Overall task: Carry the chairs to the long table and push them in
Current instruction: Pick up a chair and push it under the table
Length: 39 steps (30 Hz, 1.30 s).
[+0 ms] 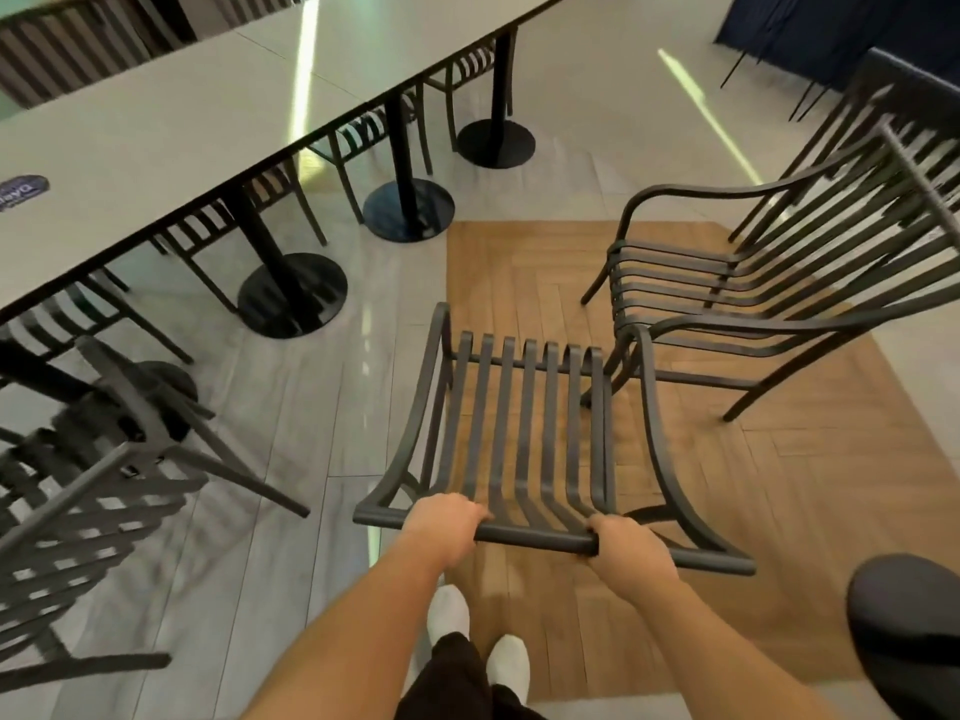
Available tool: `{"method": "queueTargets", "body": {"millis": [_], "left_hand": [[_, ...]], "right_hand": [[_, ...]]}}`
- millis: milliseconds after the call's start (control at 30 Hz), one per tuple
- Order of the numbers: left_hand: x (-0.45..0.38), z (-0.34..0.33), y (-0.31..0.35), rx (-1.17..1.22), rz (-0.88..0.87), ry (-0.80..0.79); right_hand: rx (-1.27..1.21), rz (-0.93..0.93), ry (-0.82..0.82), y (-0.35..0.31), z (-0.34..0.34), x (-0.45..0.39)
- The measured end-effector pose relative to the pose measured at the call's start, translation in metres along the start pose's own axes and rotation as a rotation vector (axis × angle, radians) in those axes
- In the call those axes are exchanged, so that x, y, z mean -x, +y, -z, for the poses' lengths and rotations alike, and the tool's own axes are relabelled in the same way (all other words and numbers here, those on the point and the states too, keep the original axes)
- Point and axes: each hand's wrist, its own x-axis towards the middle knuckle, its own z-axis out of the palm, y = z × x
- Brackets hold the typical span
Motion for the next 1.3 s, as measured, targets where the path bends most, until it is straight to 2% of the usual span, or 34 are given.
{"method": "queueTargets", "body": {"millis": [167, 467, 900, 1300], "left_hand": [[0.002, -0.008, -0.006, -0.025, -0.017, 0.070], [-0.001, -0.009, -0.034, 0.052, 0.025, 0.138], [-0.025, 0.015, -0.058, 0.231, 0.281, 0.125], [-0.063, 0.053, -0.062, 0.392, 0.531, 0.240]], "right_hand": [[0.083, -0.027, -0.029, -0.007, -0.008, -0.007], [0.114, 0.065, -0.006, -0.031, 0.000, -0.026], [0.294, 0.316, -0.050, -0.064, 0.057, -0.128], [0.417, 0.611, -0.080, -0.098, 0.133, -0.227]]}}
